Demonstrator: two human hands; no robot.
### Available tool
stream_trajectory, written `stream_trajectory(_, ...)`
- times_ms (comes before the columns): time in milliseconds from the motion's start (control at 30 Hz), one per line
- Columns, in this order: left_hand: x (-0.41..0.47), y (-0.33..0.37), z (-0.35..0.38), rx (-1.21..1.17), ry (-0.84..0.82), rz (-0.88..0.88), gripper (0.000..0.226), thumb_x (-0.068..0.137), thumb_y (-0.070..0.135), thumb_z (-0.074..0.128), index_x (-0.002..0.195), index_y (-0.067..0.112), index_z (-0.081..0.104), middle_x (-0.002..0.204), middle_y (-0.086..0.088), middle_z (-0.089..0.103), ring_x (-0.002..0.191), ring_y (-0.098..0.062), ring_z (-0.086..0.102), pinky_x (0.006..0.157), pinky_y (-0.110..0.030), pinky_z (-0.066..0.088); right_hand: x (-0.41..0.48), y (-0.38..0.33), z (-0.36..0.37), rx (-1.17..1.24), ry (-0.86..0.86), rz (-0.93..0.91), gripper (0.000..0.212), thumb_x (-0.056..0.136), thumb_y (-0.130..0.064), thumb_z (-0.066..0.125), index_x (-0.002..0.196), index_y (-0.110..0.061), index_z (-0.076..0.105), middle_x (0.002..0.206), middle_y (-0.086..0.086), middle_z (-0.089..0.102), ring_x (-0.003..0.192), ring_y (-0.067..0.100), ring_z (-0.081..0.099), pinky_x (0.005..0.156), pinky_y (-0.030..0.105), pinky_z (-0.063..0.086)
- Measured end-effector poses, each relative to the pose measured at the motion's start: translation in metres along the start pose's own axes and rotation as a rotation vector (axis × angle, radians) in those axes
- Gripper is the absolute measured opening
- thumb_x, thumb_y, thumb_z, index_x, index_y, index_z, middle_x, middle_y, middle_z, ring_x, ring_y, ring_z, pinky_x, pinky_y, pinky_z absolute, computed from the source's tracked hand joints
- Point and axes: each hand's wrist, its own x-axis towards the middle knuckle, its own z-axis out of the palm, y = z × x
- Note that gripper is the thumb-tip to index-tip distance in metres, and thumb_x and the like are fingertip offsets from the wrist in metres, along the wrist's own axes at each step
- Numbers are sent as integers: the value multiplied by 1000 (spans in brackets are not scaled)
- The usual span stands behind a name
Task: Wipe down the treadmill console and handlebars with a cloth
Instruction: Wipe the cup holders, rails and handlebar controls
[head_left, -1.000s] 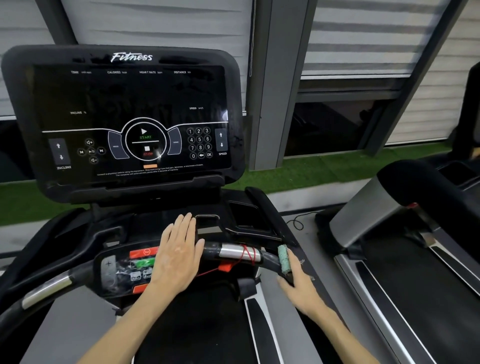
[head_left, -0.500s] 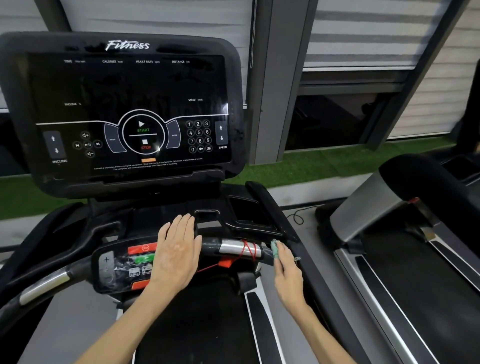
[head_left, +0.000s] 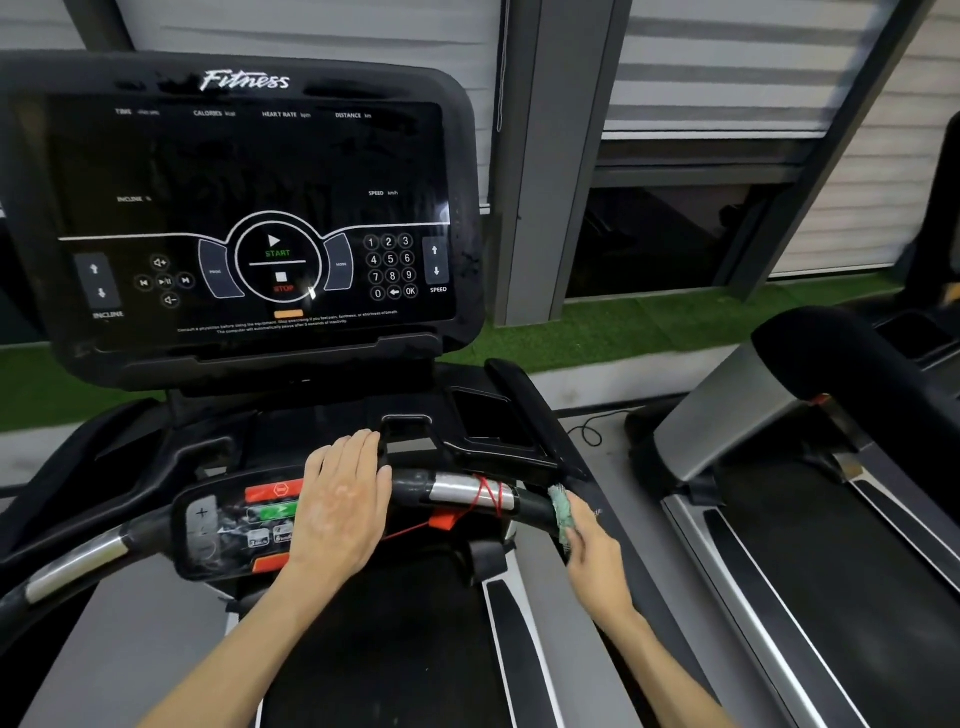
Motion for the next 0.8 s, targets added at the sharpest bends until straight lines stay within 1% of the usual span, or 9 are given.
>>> stream_trajectory(100,1,3,-2,-14,6,-17,47,98,27,31,126,-1,56,125,-17,61,113,-29,58,101,-44,41,-3,-12,20,121,132,136,50,96,4,43,141,-18,47,138,3,53,131,21,48,109,29,36)
stream_trajectory(233,1,4,-3,-13,-7,-14,48,98,27,29,124,-1,57,122,-16,62,111,-30,59,100,-44,42,-13,-64,48,116,122,-51,53,97,8,41,146,-14,39,152,-3,36,143,0,13,116,16,13)
stream_trajectory(333,2,3,-4,-3,-15,-4,47,97,27,29,122,0,58,118,-16,63,106,-30,60,97,-44,43,-9,-75,57,-11,60,-157,60,97,7,38,149,-22,33,155,-9,27,147,7,8,115,27,12)
stream_trajectory(433,2,1,-4,6,-21,5,46,97,26,30,120,0,59,115,-16,64,103,-30,61,95,-44,44,-7,-59,42,-17,22,-202,73,89,17,40,147,-26,38,153,-8,35,145,10,23,117,24,20)
stream_trajectory(500,1,0,-4,10,-29,8,47,97,26,28,120,0,60,116,-16,64,104,-30,61,96,-44,44,-8,-29,27,-31,59,-110,77,83,20,42,143,-28,43,145,-7,44,133,12,42,111,16,30)
stream_trajectory(533,1,0,-4,15,-28,9,47,97,26,28,120,0,60,116,-16,64,104,-30,61,95,-44,44,-9,-15,19,-49,79,-27,75,84,18,42,142,-30,42,142,-7,46,129,14,48,109,20,36)
stream_trajectory(633,0,0,-3,13,-11,9,45,97,25,32,120,-1,59,117,-16,64,104,-31,61,96,-44,45,-12,-1,20,-3,93,155,60,96,3,39,146,-30,35,146,-3,44,133,23,46,110,42,39)
stream_trajectory(733,0,1,-2,1,1,6,43,97,26,34,121,0,59,118,-15,63,106,-30,59,97,-43,43,-9,-28,34,57,234,244,51,95,5,46,142,-14,44,144,6,48,129,29,49,104,38,39)
stream_trajectory(800,1,1,0,-2,-2,-3,44,98,28,33,121,1,59,119,-15,62,108,-30,58,99,-43,42,-7,-53,41,36,287,170,47,96,2,48,140,-13,48,142,5,51,129,28,49,99,42,43)
